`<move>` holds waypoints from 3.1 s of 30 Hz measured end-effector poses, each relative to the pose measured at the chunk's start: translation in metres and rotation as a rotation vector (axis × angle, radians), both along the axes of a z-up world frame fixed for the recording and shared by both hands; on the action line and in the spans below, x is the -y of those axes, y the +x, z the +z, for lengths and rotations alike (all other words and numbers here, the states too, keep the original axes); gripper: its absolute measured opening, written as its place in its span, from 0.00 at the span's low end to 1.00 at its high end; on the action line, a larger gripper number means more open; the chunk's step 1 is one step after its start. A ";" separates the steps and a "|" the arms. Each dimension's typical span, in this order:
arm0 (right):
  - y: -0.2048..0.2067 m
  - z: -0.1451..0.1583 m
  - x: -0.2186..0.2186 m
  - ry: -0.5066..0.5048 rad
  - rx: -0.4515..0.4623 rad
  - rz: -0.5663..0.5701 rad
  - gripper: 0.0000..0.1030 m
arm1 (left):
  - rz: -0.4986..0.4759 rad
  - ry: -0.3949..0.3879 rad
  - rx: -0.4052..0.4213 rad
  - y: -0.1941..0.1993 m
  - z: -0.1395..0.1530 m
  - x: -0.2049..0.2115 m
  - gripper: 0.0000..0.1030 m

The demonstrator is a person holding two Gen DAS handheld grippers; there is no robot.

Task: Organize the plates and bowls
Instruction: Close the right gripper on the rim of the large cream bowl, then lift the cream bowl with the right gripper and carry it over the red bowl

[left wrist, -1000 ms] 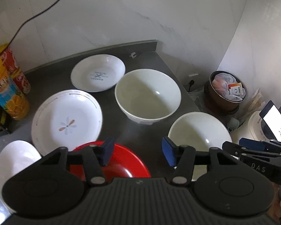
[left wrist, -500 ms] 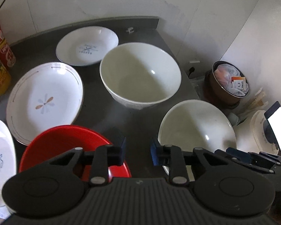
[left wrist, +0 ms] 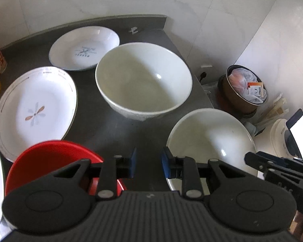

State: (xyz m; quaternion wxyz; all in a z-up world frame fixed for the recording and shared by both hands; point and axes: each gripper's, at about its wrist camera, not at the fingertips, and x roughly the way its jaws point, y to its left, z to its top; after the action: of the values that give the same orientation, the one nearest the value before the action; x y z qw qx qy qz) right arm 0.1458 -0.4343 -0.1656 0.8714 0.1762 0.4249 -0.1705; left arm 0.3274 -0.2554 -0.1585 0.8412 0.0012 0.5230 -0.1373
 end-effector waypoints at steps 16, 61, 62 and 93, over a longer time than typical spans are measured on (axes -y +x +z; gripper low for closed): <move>0.009 -0.028 0.000 0.051 -0.136 0.022 0.09 | -0.036 -0.037 -0.135 0.004 -0.025 0.018 0.09; 0.044 0.071 -0.114 -0.063 0.116 0.320 0.10 | 0.207 -0.075 0.035 -0.028 0.067 -0.127 0.06; 0.044 0.071 -0.117 -0.061 0.114 0.322 0.10 | 0.210 -0.074 0.034 -0.030 0.067 -0.131 0.06; 0.038 0.030 -0.166 -0.051 -0.060 0.378 0.12 | 0.249 -0.062 -0.141 -0.044 0.022 -0.184 0.07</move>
State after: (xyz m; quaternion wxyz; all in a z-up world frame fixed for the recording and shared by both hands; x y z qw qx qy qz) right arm 0.1841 -0.2688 -0.1351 0.8789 0.0661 0.4719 -0.0195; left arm 0.2836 -0.0712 -0.1369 0.8125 -0.0993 0.5725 -0.0479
